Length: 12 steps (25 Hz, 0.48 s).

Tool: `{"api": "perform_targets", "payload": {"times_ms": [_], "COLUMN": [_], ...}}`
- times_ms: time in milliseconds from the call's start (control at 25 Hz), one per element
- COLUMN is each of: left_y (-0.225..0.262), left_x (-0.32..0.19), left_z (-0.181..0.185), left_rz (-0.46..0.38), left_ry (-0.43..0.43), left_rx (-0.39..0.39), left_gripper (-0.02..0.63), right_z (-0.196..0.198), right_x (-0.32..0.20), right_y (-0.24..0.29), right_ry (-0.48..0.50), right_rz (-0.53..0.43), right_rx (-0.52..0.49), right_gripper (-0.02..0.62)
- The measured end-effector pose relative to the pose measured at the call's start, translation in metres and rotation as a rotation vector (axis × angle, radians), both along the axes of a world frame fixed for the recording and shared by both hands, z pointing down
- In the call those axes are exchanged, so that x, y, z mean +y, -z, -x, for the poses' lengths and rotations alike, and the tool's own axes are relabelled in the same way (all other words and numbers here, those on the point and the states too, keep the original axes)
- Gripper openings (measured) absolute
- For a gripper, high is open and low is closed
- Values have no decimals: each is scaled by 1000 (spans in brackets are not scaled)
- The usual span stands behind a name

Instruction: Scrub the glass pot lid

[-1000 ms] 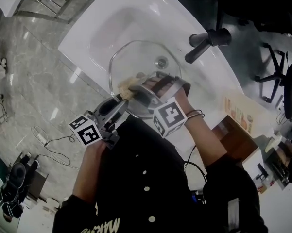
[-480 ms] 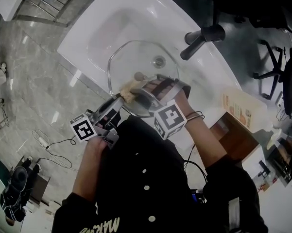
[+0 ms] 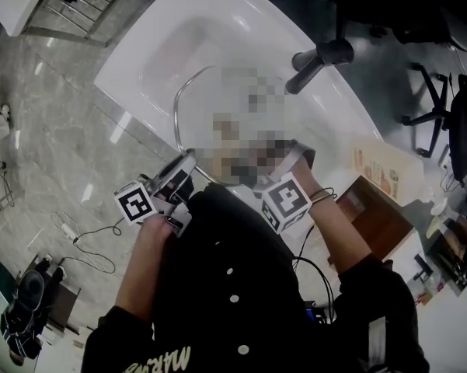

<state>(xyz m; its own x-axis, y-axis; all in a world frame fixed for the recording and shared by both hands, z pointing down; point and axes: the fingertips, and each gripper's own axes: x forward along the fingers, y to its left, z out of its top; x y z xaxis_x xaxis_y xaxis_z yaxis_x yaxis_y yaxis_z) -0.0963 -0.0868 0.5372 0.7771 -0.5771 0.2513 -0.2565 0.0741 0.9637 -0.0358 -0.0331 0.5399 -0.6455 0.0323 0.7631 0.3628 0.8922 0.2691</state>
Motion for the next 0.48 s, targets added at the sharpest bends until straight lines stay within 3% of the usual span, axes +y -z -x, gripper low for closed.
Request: {"api": "perform_targets", "payload": {"times_ms": [160,480], "left_y": [0,0], "left_x": [2,3], "left_z": [-2,-1], "left_rz": [50,72], "left_ry": [33,42], "left_rx": [47,10], "left_gripper": [129,129], "right_z": [-10,-13], "right_x": [9,11], "right_y": [0,-1], "right_ry": [32,21], "right_rz": [15,-10], "right_rx": [9,33], "right_gripper": [126,126]}}
